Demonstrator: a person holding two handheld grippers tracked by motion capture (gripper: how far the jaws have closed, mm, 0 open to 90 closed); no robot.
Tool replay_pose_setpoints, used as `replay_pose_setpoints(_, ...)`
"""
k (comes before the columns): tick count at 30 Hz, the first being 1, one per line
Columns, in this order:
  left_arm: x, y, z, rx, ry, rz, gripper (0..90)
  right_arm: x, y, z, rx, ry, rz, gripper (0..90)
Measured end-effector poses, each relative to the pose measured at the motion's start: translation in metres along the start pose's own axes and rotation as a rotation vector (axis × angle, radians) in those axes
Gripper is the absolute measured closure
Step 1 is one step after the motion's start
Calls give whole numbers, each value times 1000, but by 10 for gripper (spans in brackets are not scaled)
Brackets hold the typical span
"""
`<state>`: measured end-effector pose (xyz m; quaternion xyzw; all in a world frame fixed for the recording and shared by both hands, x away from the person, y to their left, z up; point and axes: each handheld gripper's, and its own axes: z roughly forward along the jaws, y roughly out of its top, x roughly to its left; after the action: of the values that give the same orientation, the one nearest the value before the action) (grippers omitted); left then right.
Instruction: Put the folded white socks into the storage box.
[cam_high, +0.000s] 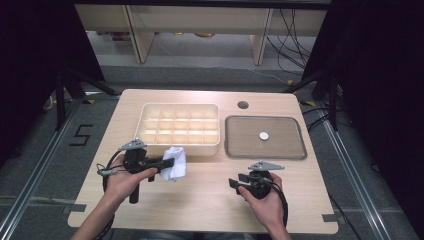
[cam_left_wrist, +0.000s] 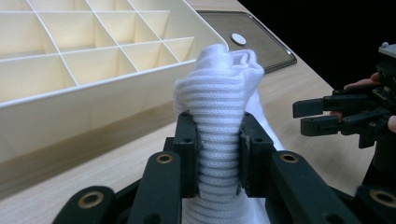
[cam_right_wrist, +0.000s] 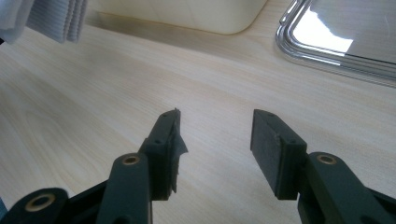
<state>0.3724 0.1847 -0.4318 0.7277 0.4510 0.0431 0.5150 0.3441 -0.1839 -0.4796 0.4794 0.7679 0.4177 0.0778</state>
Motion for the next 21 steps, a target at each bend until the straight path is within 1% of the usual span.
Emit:
replay_pose_setpoints(4,4,3,-3,-8,8,5,725,-1,0,0,2,5,1,532)
replay_pose_setpoints(5,5,4,-3,-13,15,5,725,-1,0,1,5,-9,1,532)
replay_pose_setpoints(7,8,6,-6,-21,22,1,725,-2,-1,1,1,2,6,533)
replay_pose_setpoints(8,10,8,-7,-24,24,6,725,-2,-1,1,1,2,7,533)
replay_pose_setpoints(9,11,9,-8,-26,34,10,725,-2,-1,1,1,2,7,533)
replay_pose_setpoints(10,12,10,-9,-40,44,12,725,-2,-1,1,2,1,2,533)
replay_pose_setpoints(11,13,12,-11,-35,50,14,725,-2,-1,1,2,1,2,533)
replay_pose_setpoints(12,15,14,-13,-47,53,21,725,-2,-1,1,0,5,3,532)
replay_pose_setpoints(13,15,14,-13,-47,53,21,725,-2,-1,1,6,0,10,532)
replay_pose_setpoints(14,17,17,-15,-49,65,28,725,-2,-1,1,4,0,3,532)
replay_pose_setpoints(15,20,21,-17,-56,77,27,725,-2,-1,1,3,0,3,531)
replay_pose_setpoints(16,20,21,-17,-56,77,27,725,-2,-1,1,3,0,3,531)
replay_pose_setpoints(17,22,23,-18,-68,83,28,725,-2,-1,1,0,3,5,531)
replay_pose_setpoints(18,23,25,-19,-73,90,27,725,-2,-1,0,8,-9,11,531)
replay_pose_setpoints(19,25,27,-20,-80,96,27,725,-2,-1,1,-1,-3,10,531)
replay_pose_setpoints(21,31,31,-22,-90,113,23,725,-3,-1,1,-4,-8,5,531)
